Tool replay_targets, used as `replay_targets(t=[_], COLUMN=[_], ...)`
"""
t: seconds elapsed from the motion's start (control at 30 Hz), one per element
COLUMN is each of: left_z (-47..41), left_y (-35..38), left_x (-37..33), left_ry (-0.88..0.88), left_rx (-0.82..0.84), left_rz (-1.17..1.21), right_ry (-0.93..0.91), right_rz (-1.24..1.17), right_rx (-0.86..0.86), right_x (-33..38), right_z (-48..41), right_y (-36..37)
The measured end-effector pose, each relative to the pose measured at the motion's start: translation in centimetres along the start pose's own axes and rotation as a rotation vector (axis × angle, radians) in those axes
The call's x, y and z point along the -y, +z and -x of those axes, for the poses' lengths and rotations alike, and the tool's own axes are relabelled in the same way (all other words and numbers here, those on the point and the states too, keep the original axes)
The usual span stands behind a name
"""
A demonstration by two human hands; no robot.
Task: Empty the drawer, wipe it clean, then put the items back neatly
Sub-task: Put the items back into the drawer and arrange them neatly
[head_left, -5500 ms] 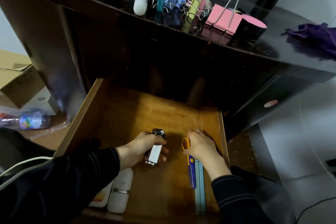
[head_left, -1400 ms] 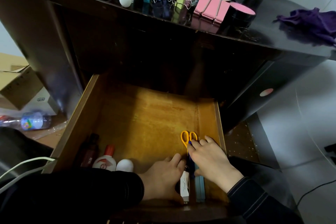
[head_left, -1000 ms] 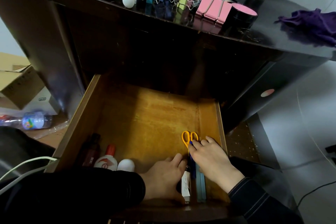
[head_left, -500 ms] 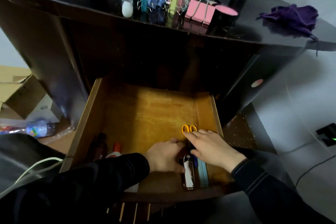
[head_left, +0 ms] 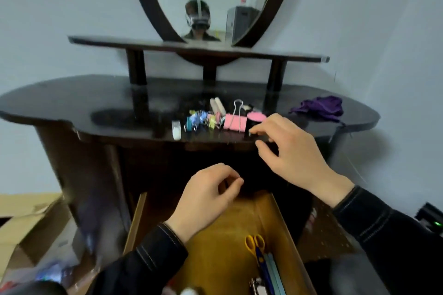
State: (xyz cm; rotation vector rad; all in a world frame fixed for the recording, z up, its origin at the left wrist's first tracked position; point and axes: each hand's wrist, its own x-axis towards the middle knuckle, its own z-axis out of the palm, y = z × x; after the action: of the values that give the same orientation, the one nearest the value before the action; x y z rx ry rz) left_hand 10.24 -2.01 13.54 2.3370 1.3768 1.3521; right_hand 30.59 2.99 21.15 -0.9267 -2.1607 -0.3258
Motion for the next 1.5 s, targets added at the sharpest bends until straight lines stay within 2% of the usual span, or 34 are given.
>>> replay_targets(t=[0.1,0.23,0.33,0.43,0.53,0.67,0.8,0.87,1.03,1.13,1.2,1.33,1.5], left_z=[-1.9,-3.9,-5.6,-7.4,-9.7,-12.9,-14.6,-15.3,-16.3,-17.5,-19.3,-23.3,-25.0], left_y=[-2.5,-4.9,-6.6,-7.5,-7.4,-6.1,-5.4,-5.4,-5.3,-5.2,-4.9,-4.3,-2.5], left_x=[-1.3,-0.5,1.5,3.4,4.7,5.8,7.6,8.5,9.8,9.9,9.7,9.0,8.9], left_ry=[0.083,0.101,0.139,0.012,-0.187,-0.244,-0.213,-0.221,-0.230,-0.333,-0.434,-0.551,-0.634], left_rx=[-0.100,-0.206,-0.261,-0.097,0.125,0.274,0.290,0.275,0.241,0.217,0.284,0.485,0.424], left_rz=[0.002,-0.043,-0.310,-0.488,-0.402,-0.371,-0.378,-0.390,-0.346,-0.200,-0.169,-0.210,-0.304], right_ry=[0.124,0.328,0.352,0.357,0.399,0.471,0.619,0.730,0.819,0.872,0.887,0.880,0.870], right_rz=[-0.048,-0.125,-0.095,-0.075,-0.112,-0.312,-0.655,-0.745,-0.786,-0.851,-0.869,-0.867,-0.885], right_rx=[-0.009,0.062,0.078,0.098,0.150,0.189,0.048,-0.039,-0.048,-0.106,-0.150,-0.168,-0.202], right_x=[-0.9,-2.9,-4.2,-5.0,-5.8,-7.0,-8.2,-8.7,-9.4,-9.8,-10.0,-10.4,-10.5], right_z=[-3.8,-5.2,-5.0,-5.4,-6.2,-7.0,-7.4,-7.6,-8.2,-9.1,-9.7,-9.8,-9.6], right_y=[1.3,4.7,6.3,6.8,6.7,6.4,5.7,5.6,6.0,6.3,6.7,7.3,7.2])
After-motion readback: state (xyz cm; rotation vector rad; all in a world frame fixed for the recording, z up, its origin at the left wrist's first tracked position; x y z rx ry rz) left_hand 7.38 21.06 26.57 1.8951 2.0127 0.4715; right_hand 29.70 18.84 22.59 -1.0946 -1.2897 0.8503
